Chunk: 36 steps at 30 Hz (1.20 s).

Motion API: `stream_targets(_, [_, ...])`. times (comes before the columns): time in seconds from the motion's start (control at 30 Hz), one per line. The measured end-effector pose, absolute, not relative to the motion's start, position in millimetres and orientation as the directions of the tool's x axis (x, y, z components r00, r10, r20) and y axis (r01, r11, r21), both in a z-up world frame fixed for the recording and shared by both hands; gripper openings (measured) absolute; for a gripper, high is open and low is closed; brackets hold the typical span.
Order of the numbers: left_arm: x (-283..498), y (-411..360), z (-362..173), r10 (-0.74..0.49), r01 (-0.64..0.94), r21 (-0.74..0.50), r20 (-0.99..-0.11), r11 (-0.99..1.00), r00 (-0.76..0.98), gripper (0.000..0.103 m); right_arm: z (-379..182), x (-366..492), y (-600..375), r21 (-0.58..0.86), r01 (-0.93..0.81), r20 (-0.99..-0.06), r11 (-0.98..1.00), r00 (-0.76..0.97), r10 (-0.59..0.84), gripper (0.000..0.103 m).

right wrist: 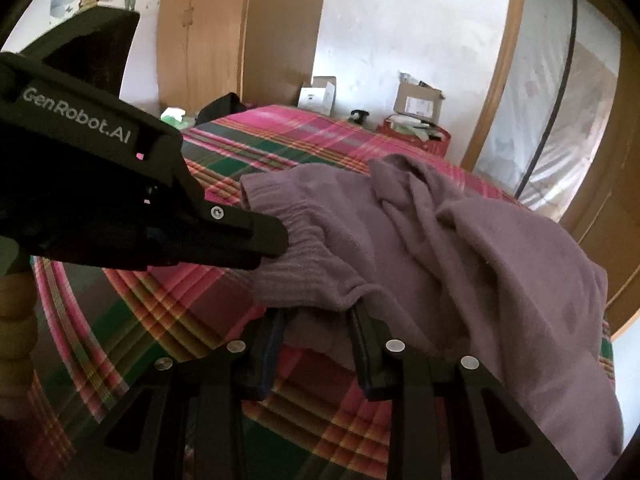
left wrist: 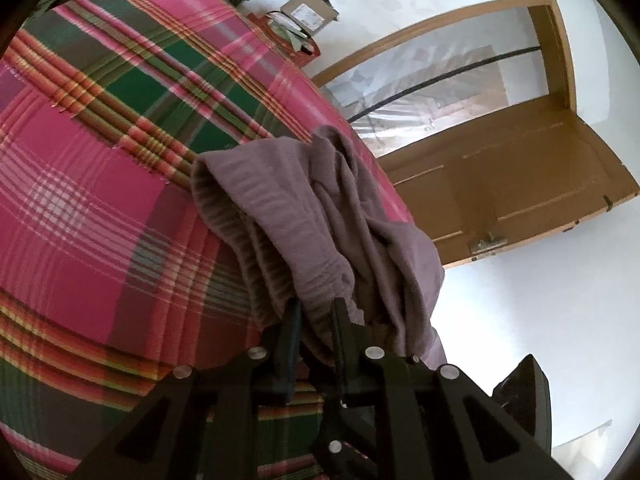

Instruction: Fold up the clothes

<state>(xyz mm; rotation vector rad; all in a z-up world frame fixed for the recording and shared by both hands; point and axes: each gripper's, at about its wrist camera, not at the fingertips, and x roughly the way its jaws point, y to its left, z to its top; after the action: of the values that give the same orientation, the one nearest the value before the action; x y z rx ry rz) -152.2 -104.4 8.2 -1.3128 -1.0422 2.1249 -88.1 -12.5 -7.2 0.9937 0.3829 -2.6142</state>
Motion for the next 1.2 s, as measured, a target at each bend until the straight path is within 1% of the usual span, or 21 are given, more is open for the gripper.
stream_targets(0.03, [-152, -106, 7, 0.685, 0.031, -0.781, -0.565, -0.624, -0.46, 0.019, -7, -89, -13, -0.136, 0.385, -0.678, -0.913, -0.708, -0.198, 0.024])
stream_targets(0.1, [-151, -110, 7, 0.686, 0.033, -0.784, -0.562, -0.619, -0.462, 0.02, -7, -90, -12, -0.136, 0.387, -0.675, -0.912, -0.71, -0.201, 0.018])
stream_targets(0.13, [-150, -112, 7, 0.69, 0.035, -0.788, -0.558, -0.614, -0.461, 0.022, -7, -88, -11, -0.135, 0.386, -0.67, -0.913, -0.714, -0.203, 0.013])
stream_targets(0.2, [-147, -119, 7, 0.704, 0.055, -0.813, -0.533, -0.58, -0.469, 0.028, -6, -87, -10, -0.142, 0.387, -0.66, -0.911, -0.723, -0.205, 0.01])
stream_targets(0.27, [-144, -125, 8, 0.71, 0.067, -0.83, -0.512, -0.553, -0.483, 0.038, -5, -86, -9, -0.142, 0.39, -0.656, -0.91, -0.726, -0.209, 0.008])
stream_targets(0.3, [-143, -127, 8, 0.71, 0.075, -0.834, -0.509, -0.547, -0.487, 0.039, -5, -85, -8, -0.141, 0.39, -0.653, -0.91, -0.728, -0.211, 0.006])
stream_targets(0.4, [-142, -131, 7, 0.707, 0.101, -0.844, -0.502, -0.528, -0.499, 0.043, -3, -82, -5, -0.116, 0.398, -0.644, -0.91, -0.728, -0.236, 0.005])
stream_targets(0.43, [-144, -129, 4, 0.713, 0.107, -0.846, -0.502, -0.522, -0.49, 0.045, -3, -80, -4, -0.107, 0.399, -0.643, -0.91, -0.726, -0.243, 0.005])
stream_targets(0.6, [-149, -121, -8, 0.736, 0.138, -0.856, -0.501, -0.498, -0.455, 0.045, 0, -73, 0, -0.064, 0.413, -0.635, -0.908, -0.719, -0.282, 0.005])
stream_targets(0.73, [-153, -116, -16, 0.789, 0.154, -0.899, -0.435, -0.411, -0.434, 0.045, -1, -71, -2, -0.06, 0.428, -0.633, -0.902, -0.715, -0.298, 0.005])
stream_targets(0.9, [-157, -105, -20, 0.793, 0.168, -0.896, -0.442, -0.411, -0.419, 0.045, -2, -70, -1, -0.049, 0.431, -0.634, -0.901, -0.71, -0.306, 0.005])
stream_targets(0.97, [-159, -103, -22, 0.804, 0.18, -0.904, -0.427, -0.387, -0.415, 0.045, -2, -68, -1, -0.058, 0.43, -0.639, -0.901, -0.71, -0.297, 0.005])
stream_targets(1.0, [-161, -102, -23, 0.808, 0.185, -0.909, -0.418, -0.375, -0.415, 0.045, -2, -67, 0, -0.063, 0.429, -0.641, -0.901, -0.71, -0.293, 0.006])
stream_targets(1.1, [-162, -103, -21, 0.801, 0.177, -0.903, -0.429, -0.391, -0.419, 0.045, -2, -63, 1, -0.088, 0.424, -0.644, -0.901, -0.715, -0.273, 0.013])
stream_targets(1.17, [-162, -102, -20, 0.808, 0.165, -0.913, -0.407, -0.373, -0.426, 0.044, -2, -63, 3, -0.1, 0.417, -0.642, -0.903, -0.721, -0.261, 0.017])
stream_targets(1.2, [-164, -102, -19, 0.806, 0.166, -0.913, -0.408, -0.373, -0.428, 0.043, -2, -63, 3, -0.106, 0.413, -0.641, -0.904, -0.724, -0.256, 0.022])
